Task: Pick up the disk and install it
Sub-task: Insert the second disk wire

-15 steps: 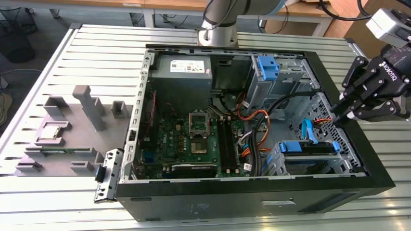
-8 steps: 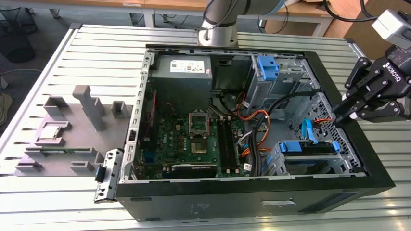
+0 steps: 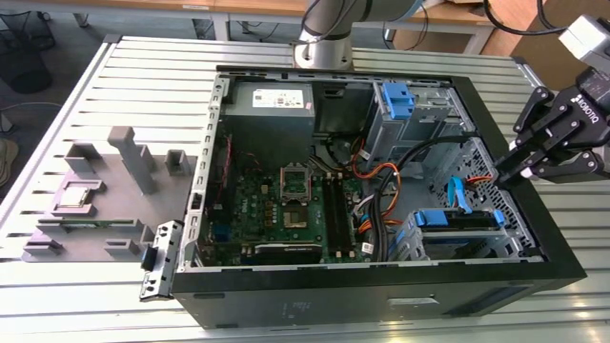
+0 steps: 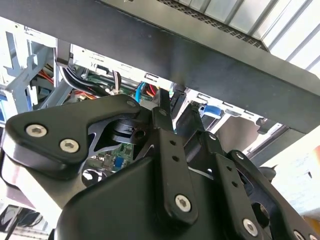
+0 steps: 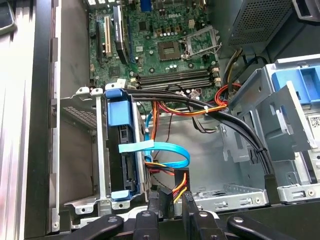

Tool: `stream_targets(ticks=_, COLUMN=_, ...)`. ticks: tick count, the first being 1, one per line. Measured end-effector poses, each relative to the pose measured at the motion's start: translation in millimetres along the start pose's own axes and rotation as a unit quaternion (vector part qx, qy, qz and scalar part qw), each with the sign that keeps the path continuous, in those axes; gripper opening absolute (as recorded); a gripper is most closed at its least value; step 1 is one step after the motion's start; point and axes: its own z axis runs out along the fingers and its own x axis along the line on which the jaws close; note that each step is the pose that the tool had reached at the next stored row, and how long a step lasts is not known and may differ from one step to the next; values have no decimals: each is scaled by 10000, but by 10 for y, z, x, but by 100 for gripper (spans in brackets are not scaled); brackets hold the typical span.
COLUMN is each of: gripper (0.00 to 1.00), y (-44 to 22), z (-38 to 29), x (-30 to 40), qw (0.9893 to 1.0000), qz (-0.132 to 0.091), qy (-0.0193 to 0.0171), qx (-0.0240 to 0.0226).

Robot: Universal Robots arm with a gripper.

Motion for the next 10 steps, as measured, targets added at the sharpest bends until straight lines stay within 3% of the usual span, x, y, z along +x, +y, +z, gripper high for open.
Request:
stream_targets(ticks=7, gripper=33, y=-51, z=9, x=-7, qw=9998, qz=2, qy=31, qx=-172)
stream_targets(ticks=10, gripper=33, y=-58, z=9, x=-9, qw=9998, qz=2, qy=33, qx=-185)
